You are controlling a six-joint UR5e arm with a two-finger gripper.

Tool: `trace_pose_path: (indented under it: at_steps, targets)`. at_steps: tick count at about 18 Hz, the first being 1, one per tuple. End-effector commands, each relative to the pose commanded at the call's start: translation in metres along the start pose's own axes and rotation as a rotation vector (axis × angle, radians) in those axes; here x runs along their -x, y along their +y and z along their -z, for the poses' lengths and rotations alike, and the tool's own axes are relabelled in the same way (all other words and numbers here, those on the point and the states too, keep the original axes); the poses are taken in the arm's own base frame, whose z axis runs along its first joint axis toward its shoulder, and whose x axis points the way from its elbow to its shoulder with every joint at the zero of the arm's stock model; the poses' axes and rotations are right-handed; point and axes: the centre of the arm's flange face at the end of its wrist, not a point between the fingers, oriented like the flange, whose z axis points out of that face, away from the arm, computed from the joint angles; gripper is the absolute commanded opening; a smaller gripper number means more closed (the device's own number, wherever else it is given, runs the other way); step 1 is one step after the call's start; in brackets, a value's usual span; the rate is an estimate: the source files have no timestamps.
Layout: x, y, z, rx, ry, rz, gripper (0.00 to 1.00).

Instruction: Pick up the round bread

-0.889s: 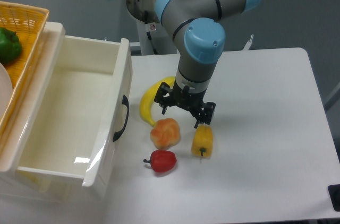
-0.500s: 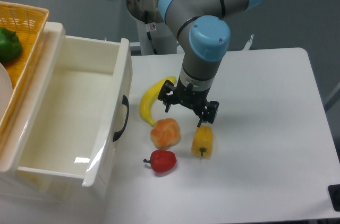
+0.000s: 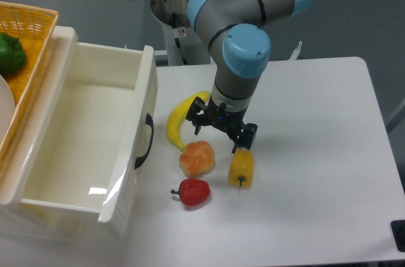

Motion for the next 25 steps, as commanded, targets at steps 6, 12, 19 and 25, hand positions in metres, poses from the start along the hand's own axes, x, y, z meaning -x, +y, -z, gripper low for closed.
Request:
trace_pose_path:
  at_steps: [6,12,19,25]
  targets:
    - [-0.001,0.003,-0.019,-0.005,-0.003,-0.003,1.0]
    - [0.0,0.001,-0.048,0.044,0.006,-0.036,1.0]
    - [-0.005,-0.008,-0.098,0.135,0.034,-0.07,1.0]
    - [-0.005,-0.01,-0.115,0.149,0.055,-0.075,1.0]
